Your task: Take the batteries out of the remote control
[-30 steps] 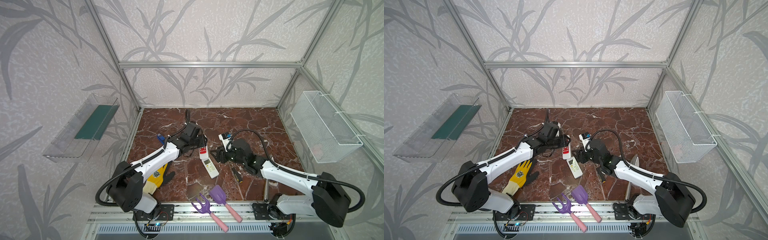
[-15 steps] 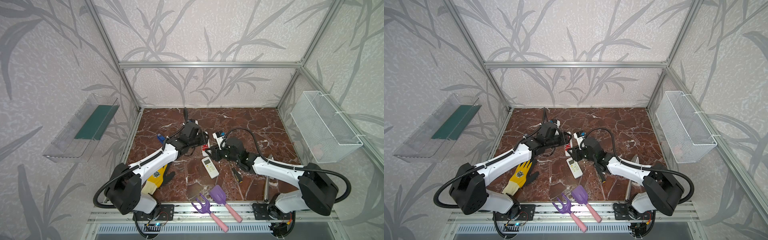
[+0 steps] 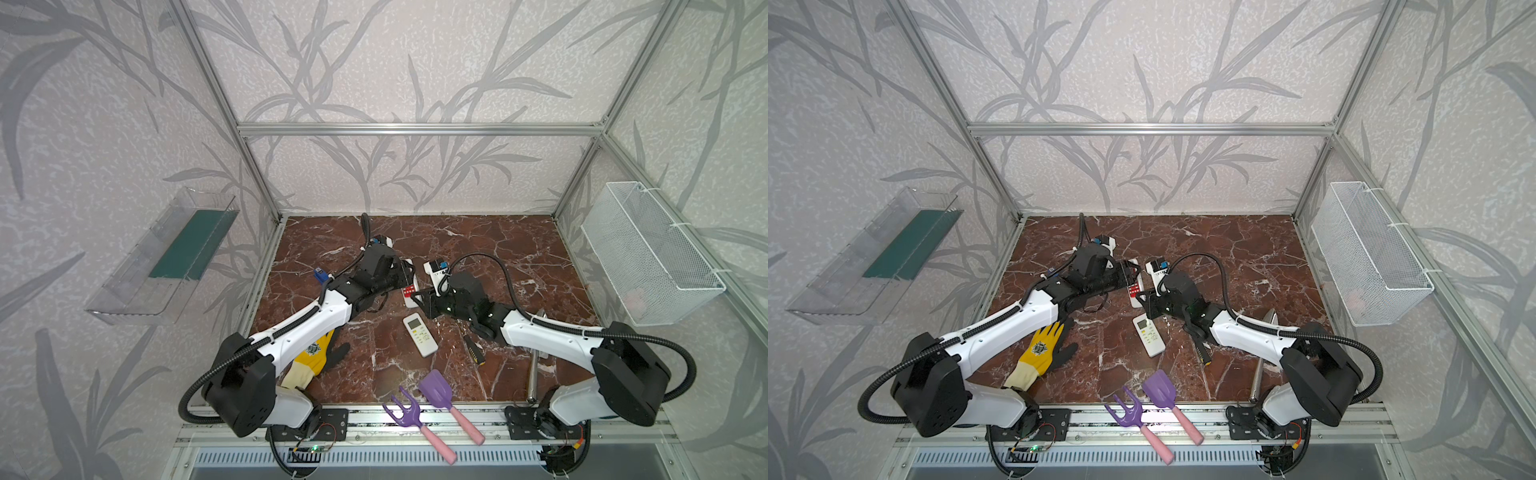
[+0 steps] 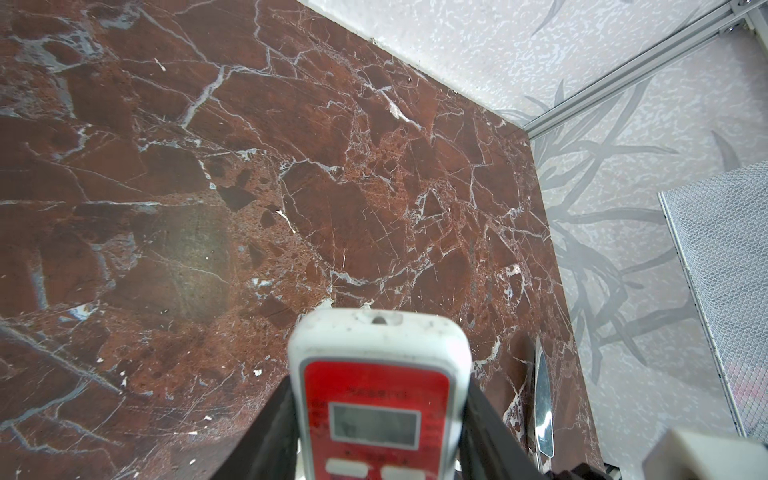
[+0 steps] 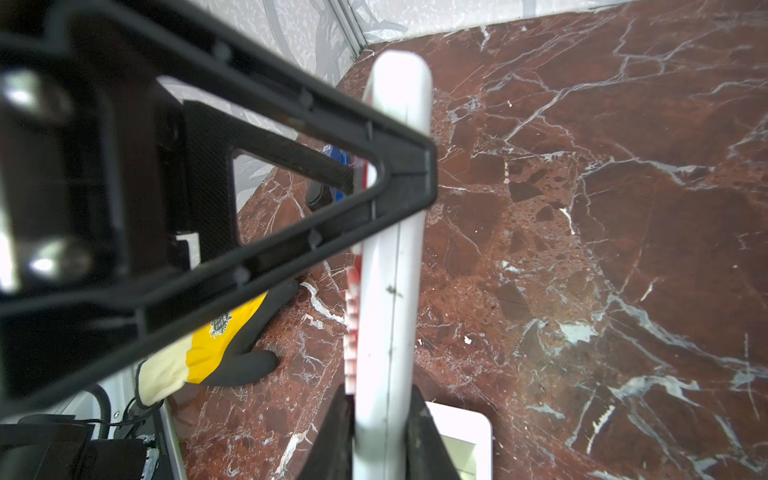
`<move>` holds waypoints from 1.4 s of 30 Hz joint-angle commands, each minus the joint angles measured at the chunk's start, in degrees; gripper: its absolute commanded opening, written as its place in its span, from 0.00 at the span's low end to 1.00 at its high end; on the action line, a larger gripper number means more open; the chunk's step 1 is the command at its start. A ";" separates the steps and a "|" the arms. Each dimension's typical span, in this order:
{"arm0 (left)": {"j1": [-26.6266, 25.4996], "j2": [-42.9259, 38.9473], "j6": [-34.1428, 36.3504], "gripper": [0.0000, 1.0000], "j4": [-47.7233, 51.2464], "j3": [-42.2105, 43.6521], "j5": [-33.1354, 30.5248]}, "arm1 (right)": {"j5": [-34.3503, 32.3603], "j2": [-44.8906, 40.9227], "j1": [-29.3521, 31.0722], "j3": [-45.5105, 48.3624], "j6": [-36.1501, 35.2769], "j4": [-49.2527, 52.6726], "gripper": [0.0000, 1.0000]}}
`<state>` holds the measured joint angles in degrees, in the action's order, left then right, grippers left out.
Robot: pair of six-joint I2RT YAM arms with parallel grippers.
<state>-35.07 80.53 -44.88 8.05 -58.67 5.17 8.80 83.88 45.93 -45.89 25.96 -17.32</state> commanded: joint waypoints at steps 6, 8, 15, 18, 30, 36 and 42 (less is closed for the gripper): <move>-0.29 -2.15 -0.18 0.99 4.61 -2.64 -1.87 | -18.45 -2.32 5.29 -1.25 -23.38 3.26 0.04; -0.11 -2.85 0.47 0.99 9.11 -4.82 -3.48 | -24.45 -2.94 6.13 0.57 -29.52 0.21 0.03; 0.72 -5.50 -2.05 0.99 16.82 -8.60 -3.96 | -38.80 -3.52 9.72 7.47 -52.10 -17.55 0.03; 0.80 -5.90 -3.56 0.99 16.69 -9.08 -2.56 | -42.37 -2.75 11.12 8.72 -58.66 -23.55 0.03; 0.81 -2.65 -8.54 0.74 13.62 -9.15 3.39 | -56.09 5.59 16.63 9.41 -75.86 -49.03 0.00; 0.79 -2.31 -8.80 0.44 13.04 -8.72 2.24 | -60.07 11.68 18.91 7.94 -85.51 -61.48 0.00; 0.79 -1.60 -8.23 0.14 13.64 -8.83 0.86 | -59.95 11.02 19.46 7.66 -84.29 -60.48 0.01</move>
<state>-34.41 78.00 -56.71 18.85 -67.66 9.10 -49.93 96.25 64.99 -36.56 -55.53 -72.49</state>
